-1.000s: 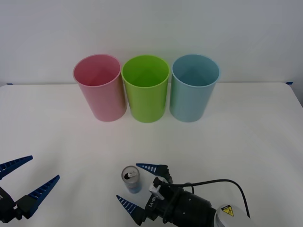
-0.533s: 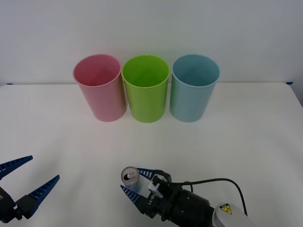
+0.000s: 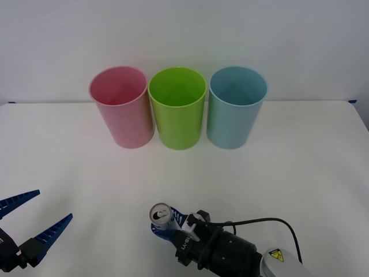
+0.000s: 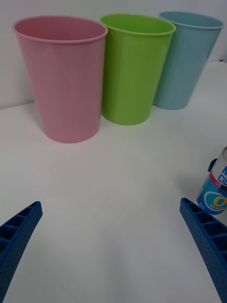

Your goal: Put cans in the blue bin and PET bottles in the pink bin and trash in the green bin.

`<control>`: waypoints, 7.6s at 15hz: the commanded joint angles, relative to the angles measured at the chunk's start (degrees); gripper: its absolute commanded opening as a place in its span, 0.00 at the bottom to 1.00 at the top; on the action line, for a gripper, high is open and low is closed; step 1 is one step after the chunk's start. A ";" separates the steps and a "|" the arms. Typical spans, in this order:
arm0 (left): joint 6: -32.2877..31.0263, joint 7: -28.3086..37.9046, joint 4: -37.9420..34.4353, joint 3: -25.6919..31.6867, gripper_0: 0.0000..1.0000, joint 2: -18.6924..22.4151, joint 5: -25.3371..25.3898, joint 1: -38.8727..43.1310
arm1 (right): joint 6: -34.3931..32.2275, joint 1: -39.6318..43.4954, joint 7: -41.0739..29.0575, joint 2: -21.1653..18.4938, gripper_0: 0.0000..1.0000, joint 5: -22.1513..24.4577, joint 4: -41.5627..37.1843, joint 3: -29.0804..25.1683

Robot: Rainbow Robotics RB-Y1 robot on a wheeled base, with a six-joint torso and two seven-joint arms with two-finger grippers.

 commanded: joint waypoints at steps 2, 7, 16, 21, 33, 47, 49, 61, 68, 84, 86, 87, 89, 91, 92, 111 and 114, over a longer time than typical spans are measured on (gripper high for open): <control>0.00 0.00 0.00 0.00 1.00 0.00 0.00 0.00 | 0.06 0.72 0.99 -0.19 0.00 -1.52 -1.57 -0.17; 0.00 0.00 0.00 0.00 1.00 0.00 0.00 0.00 | 2.26 5.29 0.11 -7.39 0.00 -6.17 -15.99 -2.10; 0.00 0.00 0.00 0.00 1.00 0.00 0.00 0.00 | 3.31 8.28 -2.79 -10.29 0.00 -13.91 -31.90 -12.21; 0.00 0.00 0.00 0.00 1.00 0.00 0.00 0.00 | 4.98 5.99 -10.44 -10.29 0.00 -13.91 -37.70 -17.48; 0.00 0.00 0.00 0.00 1.00 0.00 0.00 0.00 | 23.17 -14.75 -27.05 -15.83 0.00 -10.48 -33.30 -20.65; 0.00 0.00 0.00 0.00 1.00 0.00 0.00 0.00 | 23.79 -32.33 -26.08 -15.04 0.00 -5.65 -6.76 -17.83; 0.00 0.00 0.00 0.00 1.00 0.00 0.00 0.00 | 23.88 -34.18 -26.08 -15.04 0.00 -5.12 -3.33 -17.13; 0.00 0.00 0.00 0.00 1.00 0.00 0.00 0.00 | 23.88 -34.53 -26.34 -16.54 0.00 -3.80 1.33 -14.58; 0.00 0.00 0.00 0.00 1.00 0.00 0.00 0.00 | 23.79 -34.53 -25.99 -16.54 0.89 -3.01 1.50 -14.58; 0.00 0.00 0.00 0.00 1.00 0.00 0.00 0.00 | 18.87 -28.73 -32.58 -21.19 1.00 -7.58 -14.05 -15.55; 0.00 0.00 0.00 0.00 1.00 0.00 0.00 0.00 | 16.05 -22.93 -32.67 -24.80 1.00 -10.74 -20.82 -17.39; 0.00 0.00 0.00 0.00 1.00 0.00 0.00 0.00 | 12.36 -18.62 -32.67 -25.76 1.00 -11.10 -24.07 -20.29; 0.00 0.00 0.00 0.00 1.00 0.00 0.00 0.00 | 4.98 -11.32 -32.76 -25.68 1.00 -10.66 -27.15 -25.74; 0.00 0.00 0.00 0.00 1.00 0.00 0.00 0.00 | -2.40 -5.26 -32.85 -25.50 1.00 -9.78 -28.12 -29.87; 0.00 0.00 0.00 0.00 1.00 0.00 0.00 0.00 | -5.57 -2.01 -32.58 -24.97 1.00 -8.55 -28.29 -31.63; 0.00 0.00 0.00 0.00 1.00 0.00 0.00 0.00 | -44.15 11.18 -34.34 -14.51 1.00 12.72 -28.29 -55.63; 0.00 0.00 0.00 0.00 1.00 0.00 0.00 0.00 | -44.41 11.35 -34.34 -14.69 1.00 13.25 -28.29 -55.63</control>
